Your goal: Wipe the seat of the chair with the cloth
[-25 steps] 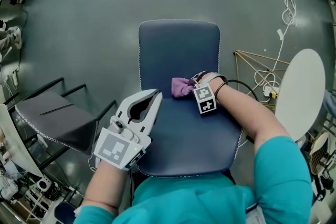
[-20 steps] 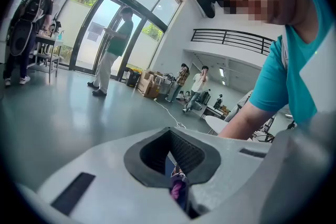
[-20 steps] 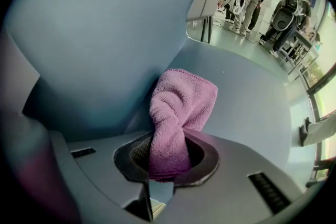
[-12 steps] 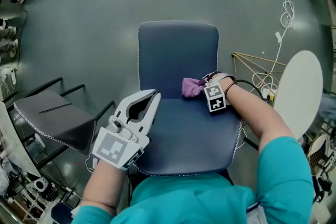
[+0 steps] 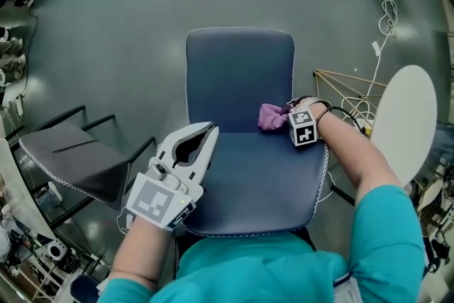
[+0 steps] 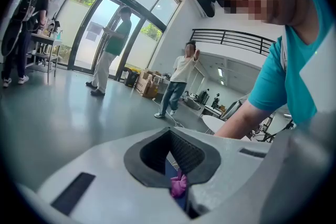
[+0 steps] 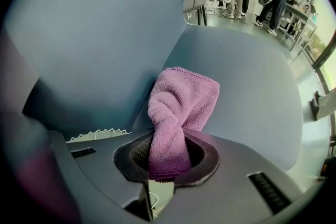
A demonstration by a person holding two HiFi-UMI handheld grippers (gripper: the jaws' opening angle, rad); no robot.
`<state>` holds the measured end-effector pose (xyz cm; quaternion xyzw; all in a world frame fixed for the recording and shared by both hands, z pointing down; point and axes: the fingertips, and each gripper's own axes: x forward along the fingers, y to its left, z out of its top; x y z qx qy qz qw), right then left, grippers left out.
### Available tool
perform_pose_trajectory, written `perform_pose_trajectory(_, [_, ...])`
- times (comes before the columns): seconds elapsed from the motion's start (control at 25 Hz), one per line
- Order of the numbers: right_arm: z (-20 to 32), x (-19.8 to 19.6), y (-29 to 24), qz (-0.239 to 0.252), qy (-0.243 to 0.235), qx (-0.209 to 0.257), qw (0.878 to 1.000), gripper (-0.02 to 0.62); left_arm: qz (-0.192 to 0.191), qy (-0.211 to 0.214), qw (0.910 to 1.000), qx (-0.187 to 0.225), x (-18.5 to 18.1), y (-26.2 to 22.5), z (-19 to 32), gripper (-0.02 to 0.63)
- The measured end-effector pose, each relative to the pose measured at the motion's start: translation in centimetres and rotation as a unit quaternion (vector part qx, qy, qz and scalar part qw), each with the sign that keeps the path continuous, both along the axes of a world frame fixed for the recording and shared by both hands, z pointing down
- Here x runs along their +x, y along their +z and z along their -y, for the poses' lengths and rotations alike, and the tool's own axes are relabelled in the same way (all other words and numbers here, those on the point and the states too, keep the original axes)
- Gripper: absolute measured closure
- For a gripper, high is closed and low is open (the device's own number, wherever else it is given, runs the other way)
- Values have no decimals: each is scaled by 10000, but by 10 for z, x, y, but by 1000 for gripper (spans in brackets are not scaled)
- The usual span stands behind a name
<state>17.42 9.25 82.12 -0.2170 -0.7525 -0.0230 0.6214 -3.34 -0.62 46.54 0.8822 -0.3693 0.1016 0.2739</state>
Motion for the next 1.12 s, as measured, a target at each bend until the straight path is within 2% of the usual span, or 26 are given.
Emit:
perform_pose_trajectory(0.16, [-2, 21, 2, -200, 256, -169, 9993, 537, -10, 51, 10000, 19, 4, -3, -3, 618])
perform_pose_trajectory(0.32, [2, 23, 2, -111, 626, -310, 9975, 537, 10, 65, 10000, -15, 7, -1, -6, 618])
perform_pose_trajectory(0.4, [-2, 33, 4, -294, 685, -516, 9959, 537, 17, 91, 10000, -6, 10, -2, -7, 618])
perform_pose_trajectory(0.48, [-17, 68, 12, -1048, 455, -874, 9896, 537, 17, 104, 9999, 0, 12, -2, -9, 618])
perform_pose_trajectory(0.56, [-33, 124, 19, -2158, 183, -1188, 9690, 537, 1, 102, 9999, 0, 14, -3, -10, 618])
perform_pose_trajectory(0.6, [-35, 146, 19, -2560, 332, -1269, 9577, 537, -11, 105, 9999, 3, 14, -4, -11, 618])
perform_pose_trajectory(0.64, [-33, 156, 17, -2741, 717, -1319, 9499, 537, -21, 109, 9999, 8, 14, -5, -12, 618])
perform_pose_trajectory(0.72, [-18, 150, 7, -2523, 1831, -1371, 9402, 537, -26, 103, 9999, 11, 11, -8, -15, 618])
perform_pose_trajectory(0.8, [6, 135, -10, -1974, 2925, -1288, 9268, 537, -29, 69, 10000, 13, 9, -16, -19, 618])
perform_pose_trajectory(0.88, [37, 124, -36, -1395, 3758, -1062, 9100, 537, -55, 26, 9999, 79, 7, -30, -20, 618])
perform_pose_trajectory(0.96, [64, 114, -70, -906, 4298, -810, 8947, 537, -77, -22, 9998, 199, -1, -51, -18, 617])
perform_pose_trajectory(1.12, [87, 87, -149, -144, 4974, -486, 8660, 537, -117, -166, 9989, 426, -34, -99, -24, 617])
